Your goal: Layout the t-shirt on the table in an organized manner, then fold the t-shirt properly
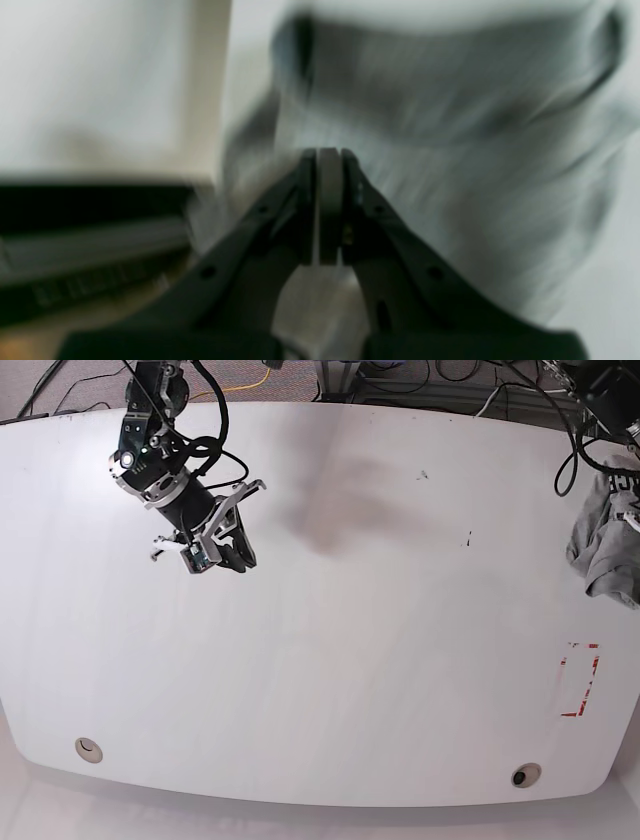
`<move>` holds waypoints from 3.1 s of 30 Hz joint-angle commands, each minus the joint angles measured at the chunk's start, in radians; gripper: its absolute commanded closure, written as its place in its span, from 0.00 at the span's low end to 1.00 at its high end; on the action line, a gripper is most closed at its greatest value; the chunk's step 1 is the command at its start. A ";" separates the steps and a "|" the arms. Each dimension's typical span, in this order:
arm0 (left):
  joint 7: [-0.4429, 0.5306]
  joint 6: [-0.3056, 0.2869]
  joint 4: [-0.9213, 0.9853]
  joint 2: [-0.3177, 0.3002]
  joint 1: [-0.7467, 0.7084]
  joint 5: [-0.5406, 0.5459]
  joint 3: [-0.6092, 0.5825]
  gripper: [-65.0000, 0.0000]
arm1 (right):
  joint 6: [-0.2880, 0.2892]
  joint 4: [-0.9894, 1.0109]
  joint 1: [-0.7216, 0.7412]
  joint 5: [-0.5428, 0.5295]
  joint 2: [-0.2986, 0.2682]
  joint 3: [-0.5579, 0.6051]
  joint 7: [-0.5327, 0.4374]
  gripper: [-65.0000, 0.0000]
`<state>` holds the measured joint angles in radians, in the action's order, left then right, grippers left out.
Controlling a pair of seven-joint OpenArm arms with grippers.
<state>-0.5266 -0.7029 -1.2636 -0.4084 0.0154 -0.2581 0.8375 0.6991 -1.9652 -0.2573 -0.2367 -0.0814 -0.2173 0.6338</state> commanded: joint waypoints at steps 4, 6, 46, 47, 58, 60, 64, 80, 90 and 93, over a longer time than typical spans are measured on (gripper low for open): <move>0.018 0.005 0.060 -0.022 -0.028 -0.007 0.009 1.00 | -0.001 -0.023 0.006 -0.025 -0.005 -0.003 -0.029 0.89; 0.018 0.005 0.060 -0.017 -0.055 -0.007 0.009 1.00 | -0.001 -0.023 0.006 -0.025 -0.005 -0.003 -0.029 0.89; 0.016 0.005 -0.221 0.058 0.005 -0.002 -0.048 1.00 | -0.001 -0.047 0.014 -0.016 -0.030 -0.004 -0.029 0.89; 0.016 0.005 -0.238 0.061 0.005 -0.002 -0.060 1.00 | -0.001 -0.050 0.016 -0.016 -0.037 -0.003 -0.029 0.89; 0.018 0.005 -0.442 0.190 0.091 0.001 -0.254 1.00 | -0.001 -0.049 0.062 0.036 -0.110 -0.029 -0.154 0.89; 0.020 0.005 -0.465 0.217 0.097 0.001 -0.287 1.00 | -0.001 -0.044 0.062 0.055 -0.110 -0.041 -0.205 0.88; 0.021 0.005 -0.511 0.283 0.099 0.001 -0.355 1.00 | -0.001 -0.018 0.062 0.098 -0.110 -0.057 -0.302 0.88; 0.369 0.005 -0.540 0.523 -0.105 -0.004 -0.542 1.00 | -0.001 -0.016 -0.089 0.138 0.016 -0.228 -0.500 0.88; 0.461 0.038 -0.615 0.529 -0.328 -0.004 -0.596 1.00 | -0.001 -0.016 -0.277 0.130 0.093 -0.282 -0.604 0.89; 0.461 0.042 -0.660 0.532 -0.400 -0.004 -0.596 1.00 | -0.001 -0.016 -0.333 0.129 0.127 -0.308 -0.625 0.89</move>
<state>-0.0971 -0.6674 -1.8732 0.1215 -0.3534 -0.2783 0.2443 0.7017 -1.9625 -0.5579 -0.0853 0.0315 -0.5091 0.0513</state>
